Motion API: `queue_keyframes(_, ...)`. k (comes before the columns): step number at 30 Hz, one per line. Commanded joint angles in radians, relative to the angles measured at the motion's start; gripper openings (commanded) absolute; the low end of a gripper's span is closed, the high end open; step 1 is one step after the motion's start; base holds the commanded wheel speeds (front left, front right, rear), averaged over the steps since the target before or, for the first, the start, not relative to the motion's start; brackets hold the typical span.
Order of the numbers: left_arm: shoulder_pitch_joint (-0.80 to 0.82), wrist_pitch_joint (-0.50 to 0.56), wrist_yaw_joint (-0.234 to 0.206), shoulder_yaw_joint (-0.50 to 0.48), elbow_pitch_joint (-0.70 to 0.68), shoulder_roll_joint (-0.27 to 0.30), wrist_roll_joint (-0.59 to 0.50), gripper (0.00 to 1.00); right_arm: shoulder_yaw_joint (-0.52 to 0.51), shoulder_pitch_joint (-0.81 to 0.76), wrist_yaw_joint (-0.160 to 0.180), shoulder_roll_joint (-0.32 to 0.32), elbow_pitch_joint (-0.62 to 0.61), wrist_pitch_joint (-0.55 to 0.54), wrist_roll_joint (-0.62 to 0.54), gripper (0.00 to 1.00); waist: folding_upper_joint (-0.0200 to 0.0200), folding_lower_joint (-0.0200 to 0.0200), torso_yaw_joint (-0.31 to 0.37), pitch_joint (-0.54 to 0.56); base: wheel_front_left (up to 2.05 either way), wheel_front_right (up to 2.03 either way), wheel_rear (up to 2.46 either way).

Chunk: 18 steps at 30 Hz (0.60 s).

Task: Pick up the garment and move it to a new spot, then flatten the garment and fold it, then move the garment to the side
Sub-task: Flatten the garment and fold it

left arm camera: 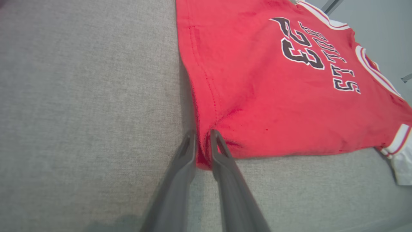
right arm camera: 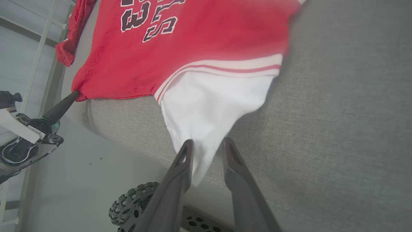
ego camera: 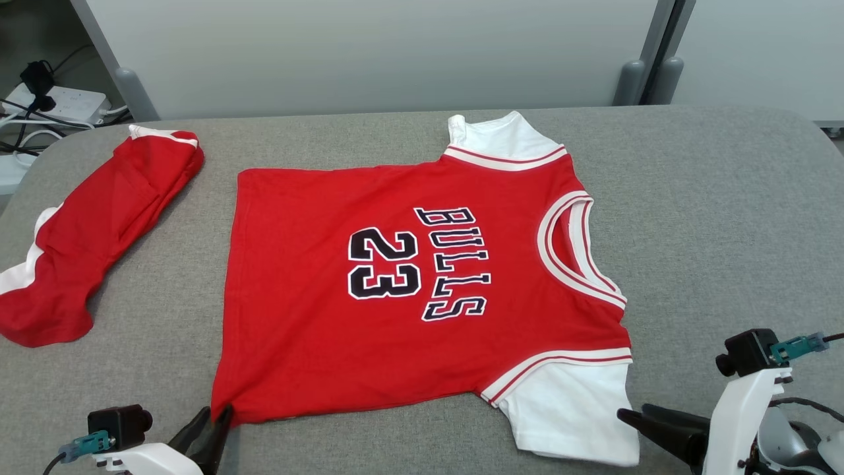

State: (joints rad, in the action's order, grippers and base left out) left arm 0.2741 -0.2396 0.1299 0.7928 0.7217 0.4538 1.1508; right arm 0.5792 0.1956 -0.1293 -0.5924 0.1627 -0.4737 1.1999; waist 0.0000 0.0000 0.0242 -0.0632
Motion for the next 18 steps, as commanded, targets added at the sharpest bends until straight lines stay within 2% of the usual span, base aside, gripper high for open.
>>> queue_keyframes(1,0.033,-0.016,0.001,-0.031,0.000,0.036,-0.018,1.00,-0.016,-0.002,-0.001,-0.028,-0.019,0.017,-0.018,1.00,0.0000,0.0000,0.000,-0.002,0.00,0.00,0.00)
queue_keyframes(4,0.036,-0.020,-0.007,-0.046,0.004,0.037,-0.040,1.00,-0.050,-0.001,-0.001,-0.044,-0.027,0.050,-0.046,1.00,0.0000,0.0000,0.000,-0.001,0.00,0.00,0.00)
queue_keyframes(7,0.044,-0.021,-0.037,-0.110,-0.030,0.035,-0.081,1.00,-0.110,0.010,-0.001,-0.049,-0.024,0.148,-0.114,1.00,0.0000,0.0000,-0.004,0.002,0.00,0.00,0.00)
queue_keyframes(8,0.044,-0.021,-0.037,-0.110,-0.030,0.035,-0.081,1.00,-0.110,0.010,-0.001,-0.049,-0.024,0.148,-0.114,1.00,0.0000,0.0000,-0.004,0.002,0.00,0.00,0.00)
queue_keyframes(12,0.029,-0.022,-0.057,-0.230,-0.117,0.010,-0.175,1.00,-0.159,0.022,-0.001,-0.003,-0.022,0.296,-0.207,1.00,0.0000,0.0000,-0.007,0.005,0.00,0.00,0.00)
queue_keyframes(18,-0.028,-0.022,-0.117,-0.455,-0.261,-0.057,-0.366,1.00,-0.223,0.043,-0.001,0.078,0.031,0.529,-0.389,1.00,0.0000,0.0000,0.000,0.011,0.00,0.00,0.00)
